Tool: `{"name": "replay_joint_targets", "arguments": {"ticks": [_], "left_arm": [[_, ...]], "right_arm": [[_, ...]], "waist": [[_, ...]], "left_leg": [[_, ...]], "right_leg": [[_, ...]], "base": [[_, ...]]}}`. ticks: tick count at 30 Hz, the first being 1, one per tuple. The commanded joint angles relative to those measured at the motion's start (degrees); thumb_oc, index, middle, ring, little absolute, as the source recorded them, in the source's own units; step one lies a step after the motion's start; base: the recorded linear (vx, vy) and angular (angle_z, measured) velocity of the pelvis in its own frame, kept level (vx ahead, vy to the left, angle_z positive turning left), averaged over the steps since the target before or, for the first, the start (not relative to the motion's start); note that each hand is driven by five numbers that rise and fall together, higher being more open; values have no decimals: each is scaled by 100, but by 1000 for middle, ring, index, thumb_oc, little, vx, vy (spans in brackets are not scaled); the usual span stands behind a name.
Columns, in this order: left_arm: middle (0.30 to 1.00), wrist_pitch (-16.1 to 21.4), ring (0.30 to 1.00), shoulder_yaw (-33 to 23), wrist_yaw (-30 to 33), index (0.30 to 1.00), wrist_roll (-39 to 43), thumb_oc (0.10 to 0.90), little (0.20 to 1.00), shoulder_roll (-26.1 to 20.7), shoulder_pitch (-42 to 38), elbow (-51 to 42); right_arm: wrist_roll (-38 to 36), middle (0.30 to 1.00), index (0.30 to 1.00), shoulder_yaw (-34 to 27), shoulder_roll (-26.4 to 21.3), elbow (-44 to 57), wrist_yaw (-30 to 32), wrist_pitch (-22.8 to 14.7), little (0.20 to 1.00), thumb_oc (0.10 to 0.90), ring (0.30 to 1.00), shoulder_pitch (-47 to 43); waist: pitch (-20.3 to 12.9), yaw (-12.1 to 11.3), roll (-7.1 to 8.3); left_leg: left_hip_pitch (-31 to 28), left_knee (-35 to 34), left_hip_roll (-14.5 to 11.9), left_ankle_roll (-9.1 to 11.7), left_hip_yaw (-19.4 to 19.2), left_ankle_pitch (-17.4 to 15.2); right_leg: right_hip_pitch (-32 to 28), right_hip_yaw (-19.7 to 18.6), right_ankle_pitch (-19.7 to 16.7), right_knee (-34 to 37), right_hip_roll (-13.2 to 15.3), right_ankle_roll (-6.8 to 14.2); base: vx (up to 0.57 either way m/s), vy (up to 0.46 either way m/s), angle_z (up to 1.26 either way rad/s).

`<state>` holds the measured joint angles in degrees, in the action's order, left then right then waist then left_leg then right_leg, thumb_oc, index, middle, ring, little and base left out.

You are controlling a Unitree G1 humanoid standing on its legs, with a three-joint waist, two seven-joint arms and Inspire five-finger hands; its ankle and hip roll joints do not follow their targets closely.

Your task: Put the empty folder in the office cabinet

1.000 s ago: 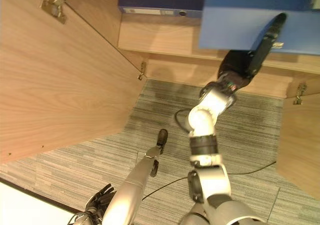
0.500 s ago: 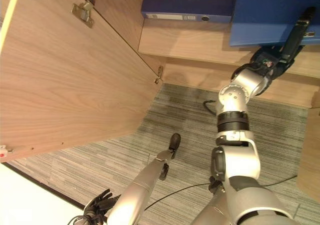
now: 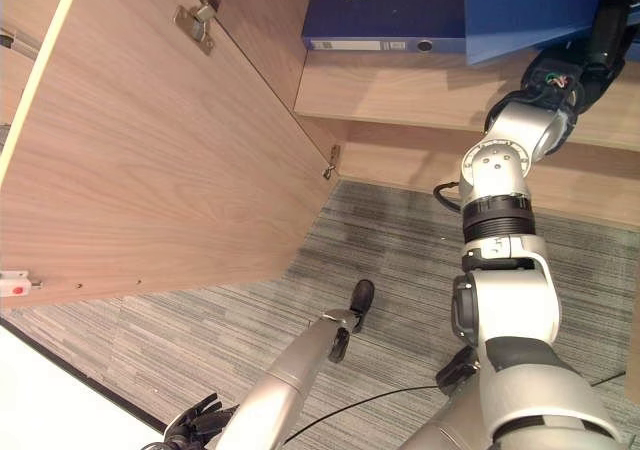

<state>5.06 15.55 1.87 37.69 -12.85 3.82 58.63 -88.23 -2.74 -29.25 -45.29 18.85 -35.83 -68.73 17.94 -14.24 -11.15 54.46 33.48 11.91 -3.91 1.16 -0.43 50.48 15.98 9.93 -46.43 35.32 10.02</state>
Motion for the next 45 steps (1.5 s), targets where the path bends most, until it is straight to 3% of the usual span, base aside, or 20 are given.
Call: {"name": "replay_joint_targets", "arguments": {"ticks": [1, 11, 18, 36, 37, 38, 42, 45], "left_arm": [[900, 2, 900, -37, 141, 900, -153, 800, 900, -475, 403, 675], [900, 11, 900, -60, 187, 900, -355, 800, 900, -523, 344, 732], [900, -22, 900, -68, 196, 900, -608, 800, 900, -550, 351, 740], [900, 13, 900, -180, 166, 900, -810, 800, 900, -674, 417, 1049], [900, 18, 900, -197, 165, 900, -821, 800, 900, -692, 422, 1080], [900, 19, 900, -198, 164, 900, -822, 800, 900, -687, 418, 1081], [900, -1, 900, -245, 115, 900, -854, 800, 900, -749, 428, 1254], [900, -7, 900, -306, 35, 900, -824, 800, 900, -781, 426, 1340]], "right_arm": [[264, 300, 300, 394, -655, 969, -756, -221, 300, 400, 300, -645], [103, 300, 300, -234, -332, 1135, -676, -736, 300, 400, 300, -577], [228, 300, 300, -690, -476, 1316, -449, -1075, 300, 400, 300, -509], [215, 300, 300, -69, -1222, 413, -526, -414, 300, 400, 300, -817], [239, 566, 566, 56, -1290, 245, -528, -305, 566, 577, 566, -888], [229, 900, 900, 67, -1297, 227, -538, -301, 900, 800, 900, -906], [300, 900, 900, 544, -1442, -352, -645, 318, 900, 800, 900, -1126], [444, 900, 900, 1094, -1606, -996, -834, 1004, 900, 800, 900, -1365]], "waist": [[-302, -69, 100], [-602, -211, 18], [-819, -304, -70], [-918, -304, -18], [-917, -305, 9], [-914, -305, 5], [-887, -288, 122], [-845, -272, 208]], "left_leg": [[-411, -78, 229, -20, 19, -1092], [-743, -489, 373, -86, 111, -1015], [-962, -691, 548, -133, 188, -981], [-1047, -901, 507, -89, 190, -894], [-1048, -920, 493, -82, 188, -886], [-1048, -922, 493, -82, 187, -885], [-1051, -978, 445, -59, 166, -855], [-1025, -997, 399, -33, 140, -825]], "right_leg": [[5, 102, 34, -252, -270, -24], [-177, 141, -17, -204, -107, 130], [-371, 208, -39, -219, 99, 270], [-413, 323, -162, -242, 190, 399], [-406, 326, -177, -239, 185, 398], [-404, 324, -179, -238, 184, 398], [-344, 309, -223, -249, 152, 395], [-296, 301, -249, -239, 127, 378]], "base": [[0, 0, 0], [9, 14, 1], [25, 23, 10], [6, 6, 2], [0, 0, 0], [0, 0, 0], [0, 0, 0], [-10, -8, -1]]}}
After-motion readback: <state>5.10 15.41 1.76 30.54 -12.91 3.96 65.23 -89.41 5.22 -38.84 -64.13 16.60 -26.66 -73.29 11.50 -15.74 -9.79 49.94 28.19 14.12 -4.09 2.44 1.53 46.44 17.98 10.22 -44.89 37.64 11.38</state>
